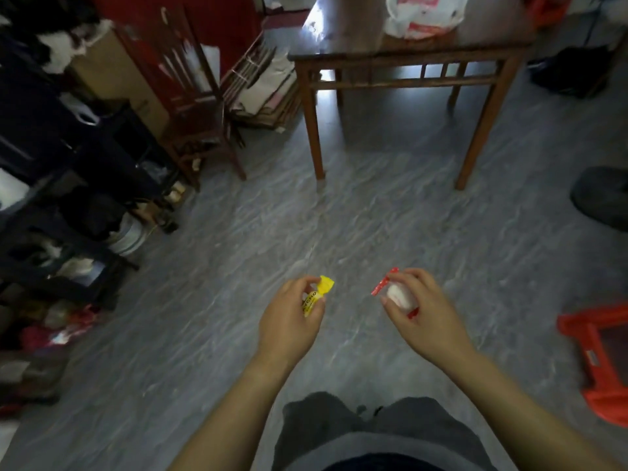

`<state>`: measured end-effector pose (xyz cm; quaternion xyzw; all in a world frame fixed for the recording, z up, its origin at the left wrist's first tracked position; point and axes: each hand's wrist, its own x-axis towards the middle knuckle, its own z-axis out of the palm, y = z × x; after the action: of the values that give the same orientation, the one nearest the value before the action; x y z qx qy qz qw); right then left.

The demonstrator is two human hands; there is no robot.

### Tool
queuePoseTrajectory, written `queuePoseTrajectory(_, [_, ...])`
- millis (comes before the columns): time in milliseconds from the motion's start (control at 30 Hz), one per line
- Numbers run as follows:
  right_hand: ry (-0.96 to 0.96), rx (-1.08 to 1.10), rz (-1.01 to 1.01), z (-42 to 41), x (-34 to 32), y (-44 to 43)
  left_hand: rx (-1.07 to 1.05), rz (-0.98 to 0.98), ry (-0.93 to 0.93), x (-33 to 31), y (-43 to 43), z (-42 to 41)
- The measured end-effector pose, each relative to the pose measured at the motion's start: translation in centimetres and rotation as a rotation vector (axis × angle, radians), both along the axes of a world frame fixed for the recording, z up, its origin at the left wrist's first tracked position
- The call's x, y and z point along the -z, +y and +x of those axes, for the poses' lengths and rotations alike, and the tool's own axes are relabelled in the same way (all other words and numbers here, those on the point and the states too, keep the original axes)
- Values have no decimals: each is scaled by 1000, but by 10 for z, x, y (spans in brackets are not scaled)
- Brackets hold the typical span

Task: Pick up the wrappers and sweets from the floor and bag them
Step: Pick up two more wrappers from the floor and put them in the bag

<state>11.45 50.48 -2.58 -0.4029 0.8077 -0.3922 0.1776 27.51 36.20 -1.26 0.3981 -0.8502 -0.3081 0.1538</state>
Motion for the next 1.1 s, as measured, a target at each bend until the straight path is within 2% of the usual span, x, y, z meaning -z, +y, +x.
queuePoseTrajectory(333, [1,-50,30,-128,26,-181,26,34,-63,38,-165,-127])
queuePoseTrajectory(600, [39,70,17,-279,-5,-328,151,-44,-84,9,-342,-283])
queuePoseTrajectory(867, [7,278,-4,-435,14,-387,315,-55,-71,13,-434,-458])
queuePoseTrajectory(1100, [4,295,3,-602,9,-439,381,-49,-42,0,-491,-637])
